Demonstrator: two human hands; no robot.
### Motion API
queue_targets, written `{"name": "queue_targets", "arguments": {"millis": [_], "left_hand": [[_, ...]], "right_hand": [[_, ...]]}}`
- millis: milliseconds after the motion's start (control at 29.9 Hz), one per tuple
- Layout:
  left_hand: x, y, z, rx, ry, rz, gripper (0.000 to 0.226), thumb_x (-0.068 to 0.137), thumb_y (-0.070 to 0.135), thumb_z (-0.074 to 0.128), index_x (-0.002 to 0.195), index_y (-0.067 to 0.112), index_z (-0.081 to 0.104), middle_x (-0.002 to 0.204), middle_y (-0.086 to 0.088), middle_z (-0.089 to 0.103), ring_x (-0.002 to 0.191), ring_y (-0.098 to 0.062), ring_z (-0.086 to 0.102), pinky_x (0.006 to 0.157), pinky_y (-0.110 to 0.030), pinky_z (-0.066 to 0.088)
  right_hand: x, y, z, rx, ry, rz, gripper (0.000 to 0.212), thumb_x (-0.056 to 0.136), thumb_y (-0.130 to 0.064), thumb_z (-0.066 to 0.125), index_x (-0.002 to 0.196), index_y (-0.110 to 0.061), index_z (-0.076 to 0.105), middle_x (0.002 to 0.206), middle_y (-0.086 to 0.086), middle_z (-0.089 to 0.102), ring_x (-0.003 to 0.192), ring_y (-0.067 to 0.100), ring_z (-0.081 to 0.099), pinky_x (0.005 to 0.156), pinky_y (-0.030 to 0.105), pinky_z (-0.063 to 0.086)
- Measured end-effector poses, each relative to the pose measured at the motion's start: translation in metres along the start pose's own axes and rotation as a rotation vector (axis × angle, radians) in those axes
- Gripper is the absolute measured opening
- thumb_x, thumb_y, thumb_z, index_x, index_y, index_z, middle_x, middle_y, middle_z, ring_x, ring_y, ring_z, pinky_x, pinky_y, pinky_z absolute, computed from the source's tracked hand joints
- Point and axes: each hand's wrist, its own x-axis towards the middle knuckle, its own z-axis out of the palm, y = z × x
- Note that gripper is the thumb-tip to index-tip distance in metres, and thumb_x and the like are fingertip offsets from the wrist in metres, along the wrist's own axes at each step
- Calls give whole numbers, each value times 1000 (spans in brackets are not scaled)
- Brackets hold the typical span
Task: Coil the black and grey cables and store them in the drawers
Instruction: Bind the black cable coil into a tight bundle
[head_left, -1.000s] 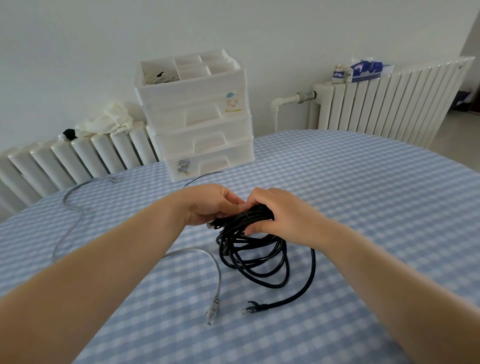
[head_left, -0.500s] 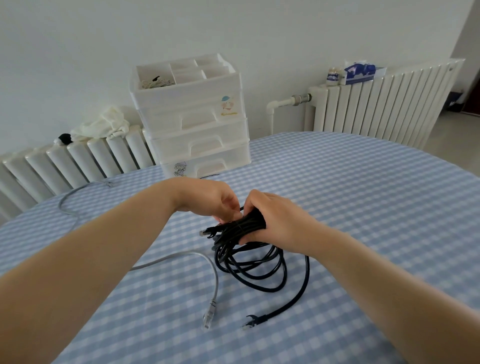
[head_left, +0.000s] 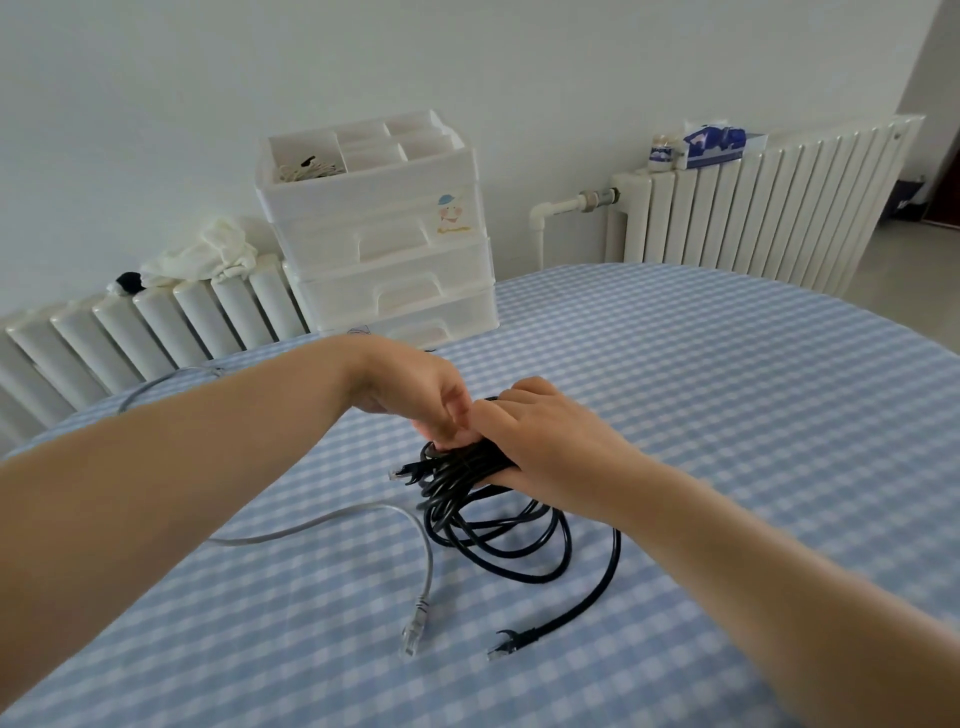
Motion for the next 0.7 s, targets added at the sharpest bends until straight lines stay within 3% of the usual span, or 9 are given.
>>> {"name": "queue_targets", "arguments": {"millis": [134, 200, 334, 501, 601, 702], "left_hand": [[3, -8, 6, -103, 115, 9, 21, 88, 5, 63, 82, 23, 72, 92, -3, 72, 93, -12, 65, 109, -37, 38], [3, -12, 10, -146, 166, 52, 10, 89, 6, 63, 89, 13, 71, 89, -6, 70, 87, -12, 64, 103, -33, 42], [-4, -11, 14, -244, 214, 204, 9, 91, 13, 62, 86, 9, 68, 80, -3, 66, 76, -12, 60, 79, -23, 47], [-7, 3, 26, -362, 298, 319, 16, 96, 10, 54, 80, 11, 57, 56, 5, 54, 46, -6, 45, 45, -16, 35], [-5, 10, 30, -467, 356, 414, 18, 92, -5, 53, 80, 9, 56, 55, 8, 55, 45, -4, 46, 42, -14, 35], [-3, 22, 33, -580, 429, 467, 16, 84, 1, 61, 72, 12, 64, 56, 8, 59, 48, -3, 51, 47, -13, 41]], "right_hand": [[-2, 3, -5, 162, -80, 115, 41, 77, -35, 78, 94, -24, 43, 75, -9, 58, 73, 16, 57, 87, 28, 42], [-2, 4, -10, 278, -136, 220, 39, 78, -37, 76, 88, -27, 40, 75, -18, 50, 72, 4, 50, 84, 16, 35], [-5, 3, -21, 554, -130, 401, 35, 74, -35, 80, 85, -25, 48, 70, -17, 53, 69, -1, 49, 64, 13, 36], [-12, 11, -38, 914, -55, 516, 33, 72, -10, 83, 86, -14, 53, 71, 1, 64, 63, 6, 56, 63, 19, 45], [-15, 21, -36, 1147, 8, 543, 34, 71, 0, 80, 85, -12, 51, 67, -5, 61, 64, 4, 57, 64, 17, 46], [-21, 30, -29, 1520, 80, 525, 49, 63, -20, 87, 90, -5, 48, 72, -3, 68, 68, 6, 64, 66, 16, 50]]}}
